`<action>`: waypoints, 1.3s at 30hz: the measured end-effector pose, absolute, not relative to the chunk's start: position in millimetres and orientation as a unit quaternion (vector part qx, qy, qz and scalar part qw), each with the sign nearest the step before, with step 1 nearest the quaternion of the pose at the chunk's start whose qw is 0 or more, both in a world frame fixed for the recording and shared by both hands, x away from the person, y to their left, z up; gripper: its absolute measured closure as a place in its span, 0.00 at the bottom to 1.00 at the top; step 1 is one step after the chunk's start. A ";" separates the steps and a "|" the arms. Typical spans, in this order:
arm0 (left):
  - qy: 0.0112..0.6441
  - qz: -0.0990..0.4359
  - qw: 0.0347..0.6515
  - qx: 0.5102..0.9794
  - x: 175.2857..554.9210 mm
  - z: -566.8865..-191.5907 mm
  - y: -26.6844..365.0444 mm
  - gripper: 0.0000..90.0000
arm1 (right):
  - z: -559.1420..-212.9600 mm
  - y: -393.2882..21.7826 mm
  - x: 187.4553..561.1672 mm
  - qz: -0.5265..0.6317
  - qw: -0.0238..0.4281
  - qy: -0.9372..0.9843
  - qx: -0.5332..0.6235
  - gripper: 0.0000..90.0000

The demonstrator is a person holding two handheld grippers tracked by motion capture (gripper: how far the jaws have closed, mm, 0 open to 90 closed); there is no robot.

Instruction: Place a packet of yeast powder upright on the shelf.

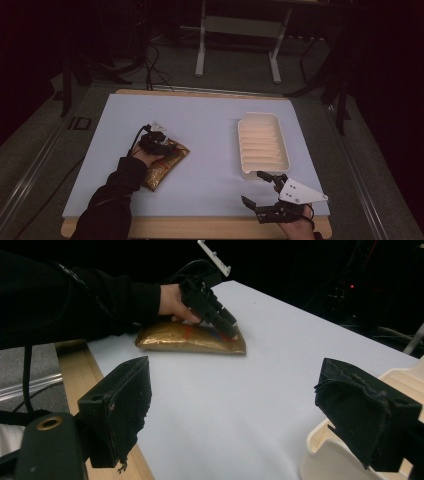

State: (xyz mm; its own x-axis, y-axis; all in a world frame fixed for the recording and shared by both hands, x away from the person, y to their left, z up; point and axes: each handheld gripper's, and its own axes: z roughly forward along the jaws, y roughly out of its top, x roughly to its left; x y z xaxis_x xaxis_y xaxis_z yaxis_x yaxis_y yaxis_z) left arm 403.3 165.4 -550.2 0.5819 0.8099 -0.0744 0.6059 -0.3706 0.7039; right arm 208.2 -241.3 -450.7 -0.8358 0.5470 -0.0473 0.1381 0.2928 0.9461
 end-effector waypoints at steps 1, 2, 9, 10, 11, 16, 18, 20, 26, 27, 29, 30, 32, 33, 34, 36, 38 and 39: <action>0.434 0.143 0.354 0.816 402.9 -550.0 165.3 0.43 | -450.3 -241.7 208.2 0.554 0.185 0.781 0.220 0.16; 0.434 0.142 0.354 0.816 402.2 -549.6 164.5 0.45 | -450.2 -241.9 208.1 0.554 0.186 0.781 0.220 0.16; 0.419 0.155 0.340 0.828 395.5 -547.3 157.2 0.67 | -450.3 -240.9 207.9 0.552 0.185 0.783 0.218 0.16; 0.417 0.157 0.339 0.829 394.9 -547.1 156.4 0.70 | -450.3 -241.0 208.0 0.552 0.185 0.783 0.218 0.16; 0.414 0.156 0.338 0.830 394.5 -547.0 155.7 0.74 | -450.3 -241.0 208.0 0.552 0.185 0.783 0.218 0.16; 0.403 0.148 0.341 0.836 393.6 -546.6 154.9 0.90 | -450.7 -240.4 208.3 0.552 0.184 0.784 0.217 0.16; 0.396 0.150 0.342 0.839 392.8 -546.5 154.6 0.94 | -450.7 -240.1 208.2 0.551 0.184 0.785 0.217 0.17; 0.399 0.149 0.344 0.837 392.1 -545.2 155.1 0.96 | -450.4 -240.1 208.1 0.550 0.185 0.785 0.217 0.16; 0.399 0.158 0.354 0.831 388.3 -540.6 155.6 0.97 | -450.6 -241.2 208.8 0.552 0.180 0.784 0.220 0.17; 0.400 0.160 0.353 0.831 387.8 -539.4 155.9 0.97 | -450.4 -241.3 208.8 0.552 0.180 0.784 0.220 0.17; 0.402 0.163 0.357 0.827 386.1 -536.5 156.9 0.97 | -449.9 -241.7 208.6 0.552 0.179 0.784 0.220 0.18; 0.401 0.168 0.356 0.827 384.9 -534.8 157.0 0.97 | -449.7 -241.8 208.5 0.551 0.180 0.784 0.220 0.18; 0.399 0.169 0.361 0.825 382.7 -530.8 158.8 0.97 | -449.3 -242.2 208.4 0.553 0.177 0.783 0.222 0.18; 0.402 0.171 0.361 0.824 381.6 -528.4 159.8 0.97 | -449.2 -242.3 208.3 0.553 0.178 0.783 0.223 0.18; 0.402 0.171 0.364 0.823 380.4 -526.3 160.8 0.97 | -449.0 -242.3 208.3 0.552 0.180 0.783 0.224 0.18; 0.400 0.170 0.367 0.823 377.5 -522.0 162.7 0.97 | -449.1 -242.0 208.4 0.550 0.181 0.784 0.224 0.18; 0.397 0.174 0.370 0.822 374.1 -517.5 164.2 0.97 | -449.2 -241.7 208.5 0.549 0.182 0.785 0.224 0.18; 0.397 0.173 0.374 0.820 372.4 -514.9 165.5 0.97 | -449.2 -241.7 208.5 0.549 0.183 0.784 0.224 0.18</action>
State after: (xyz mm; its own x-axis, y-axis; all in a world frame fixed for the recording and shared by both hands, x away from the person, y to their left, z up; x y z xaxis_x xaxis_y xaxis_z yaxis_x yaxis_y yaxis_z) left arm 372.4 165.5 -514.9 0.6246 0.7808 -0.0146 0.5223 -0.4037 0.7512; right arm 208.5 -241.7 -449.2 -0.8327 0.5521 -0.0418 0.1492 0.2965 0.9433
